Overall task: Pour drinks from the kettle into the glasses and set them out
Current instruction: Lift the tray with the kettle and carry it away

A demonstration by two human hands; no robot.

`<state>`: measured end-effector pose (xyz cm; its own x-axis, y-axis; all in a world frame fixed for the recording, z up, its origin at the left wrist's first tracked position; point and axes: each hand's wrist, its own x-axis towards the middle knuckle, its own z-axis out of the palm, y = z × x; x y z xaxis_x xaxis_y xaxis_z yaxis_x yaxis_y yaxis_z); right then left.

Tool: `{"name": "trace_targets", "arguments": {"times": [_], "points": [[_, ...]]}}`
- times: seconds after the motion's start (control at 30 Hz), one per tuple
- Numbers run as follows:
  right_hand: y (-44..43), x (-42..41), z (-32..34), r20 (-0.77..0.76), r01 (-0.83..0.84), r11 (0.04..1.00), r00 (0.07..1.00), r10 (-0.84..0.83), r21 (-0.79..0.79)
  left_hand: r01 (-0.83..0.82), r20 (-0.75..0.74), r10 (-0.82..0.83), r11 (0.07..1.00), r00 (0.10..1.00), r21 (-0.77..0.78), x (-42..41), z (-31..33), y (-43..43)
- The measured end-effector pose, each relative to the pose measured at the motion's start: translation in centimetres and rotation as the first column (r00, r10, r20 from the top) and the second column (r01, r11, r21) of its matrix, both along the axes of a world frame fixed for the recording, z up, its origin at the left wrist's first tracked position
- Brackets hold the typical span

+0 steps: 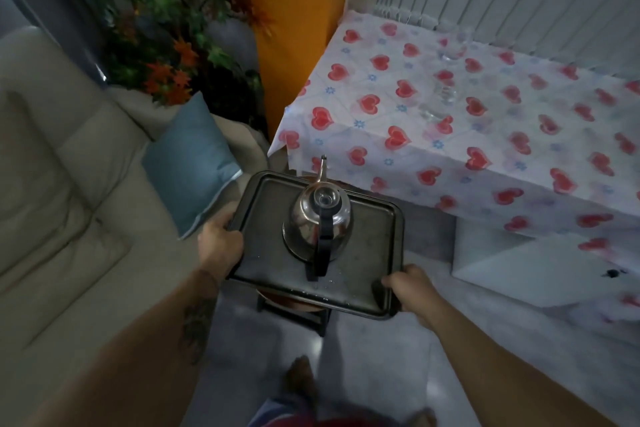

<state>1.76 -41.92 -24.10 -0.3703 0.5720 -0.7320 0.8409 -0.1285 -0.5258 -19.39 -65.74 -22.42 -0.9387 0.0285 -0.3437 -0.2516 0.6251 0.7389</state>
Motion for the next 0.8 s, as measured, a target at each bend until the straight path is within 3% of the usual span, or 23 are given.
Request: {"name": "trace_targets", "arguments": {"times": [0.27,0.43,0.67,0.8], "points": [[-1.2,-1.3,-1.5,0.055,-0.016,1.000,0.998,0.018,-0.023,0.001,0.054,0.001,0.999,0.999,-0.048,-2.1,-1.3,-0.2],[-0.7,-1.7,-2.0,0.071,-0.061,0.998,0.996,0.061,-0.008,0.090,0.095,-0.084,0.994,0.992,-0.064,-2.9,-2.5,-0.2],[0.3,-1.9,-0.7,0.144,-0.244,0.970,0.960,0.241,-0.001,0.231,0.069,-0.222,0.955,0.973,-0.188,-3.3,-2.3,-0.4],[2.3,-1.5,1.8,0.156,-0.375,0.920,0.921,0.356,0.115,0.248,-0.004,-0.257,0.936,0.966,-0.250,-3.1,0.3,0.6]]}}
